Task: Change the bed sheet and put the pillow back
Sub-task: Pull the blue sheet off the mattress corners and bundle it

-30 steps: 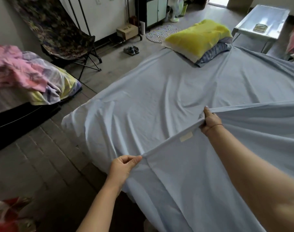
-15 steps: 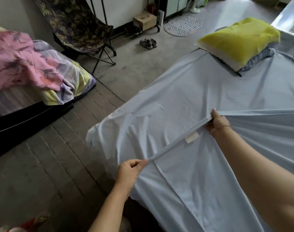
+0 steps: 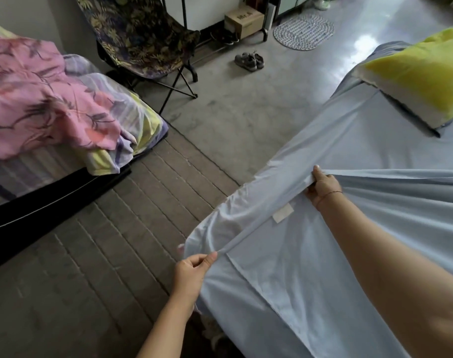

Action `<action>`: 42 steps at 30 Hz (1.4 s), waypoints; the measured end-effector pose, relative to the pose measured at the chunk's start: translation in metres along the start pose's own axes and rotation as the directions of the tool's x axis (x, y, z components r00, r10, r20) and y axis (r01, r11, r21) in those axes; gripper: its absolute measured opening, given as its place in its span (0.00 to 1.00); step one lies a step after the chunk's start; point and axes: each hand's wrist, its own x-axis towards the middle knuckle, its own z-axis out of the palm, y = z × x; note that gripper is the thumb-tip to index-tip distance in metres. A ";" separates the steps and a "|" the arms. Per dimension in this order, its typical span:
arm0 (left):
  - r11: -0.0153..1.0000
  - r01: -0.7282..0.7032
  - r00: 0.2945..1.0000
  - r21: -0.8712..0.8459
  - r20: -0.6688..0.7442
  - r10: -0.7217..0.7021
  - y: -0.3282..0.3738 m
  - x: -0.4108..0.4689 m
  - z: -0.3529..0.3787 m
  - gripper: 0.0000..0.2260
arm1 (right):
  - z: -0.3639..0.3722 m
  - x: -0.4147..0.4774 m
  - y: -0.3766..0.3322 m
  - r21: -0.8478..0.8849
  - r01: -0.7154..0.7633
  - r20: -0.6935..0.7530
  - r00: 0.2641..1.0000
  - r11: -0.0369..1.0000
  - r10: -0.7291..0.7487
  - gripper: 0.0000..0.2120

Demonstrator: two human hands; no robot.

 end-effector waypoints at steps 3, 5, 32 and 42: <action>0.996 0.065 0.997 -0.062 -0.043 -0.068 -0.002 0.036 -0.021 0.07 | 0.039 0.009 0.017 -0.023 -0.003 -0.012 1.000 1.000 0.003 0.10; 0.991 0.097 0.994 -0.093 -0.045 -0.102 -0.003 0.059 -0.038 0.07 | 0.065 0.014 0.029 -0.051 0.007 -0.015 1.000 0.999 -0.008 0.11; 0.970 0.212 0.967 0.118 0.117 -0.226 -0.044 0.188 -0.087 0.05 | 0.123 0.030 0.124 -0.030 -0.177 0.033 0.983 0.984 0.178 0.27; 0.960 0.043 0.970 0.278 0.218 -0.107 -0.005 0.184 -0.042 0.18 | 0.075 -0.017 0.120 0.066 -0.184 0.111 0.978 0.981 0.176 0.24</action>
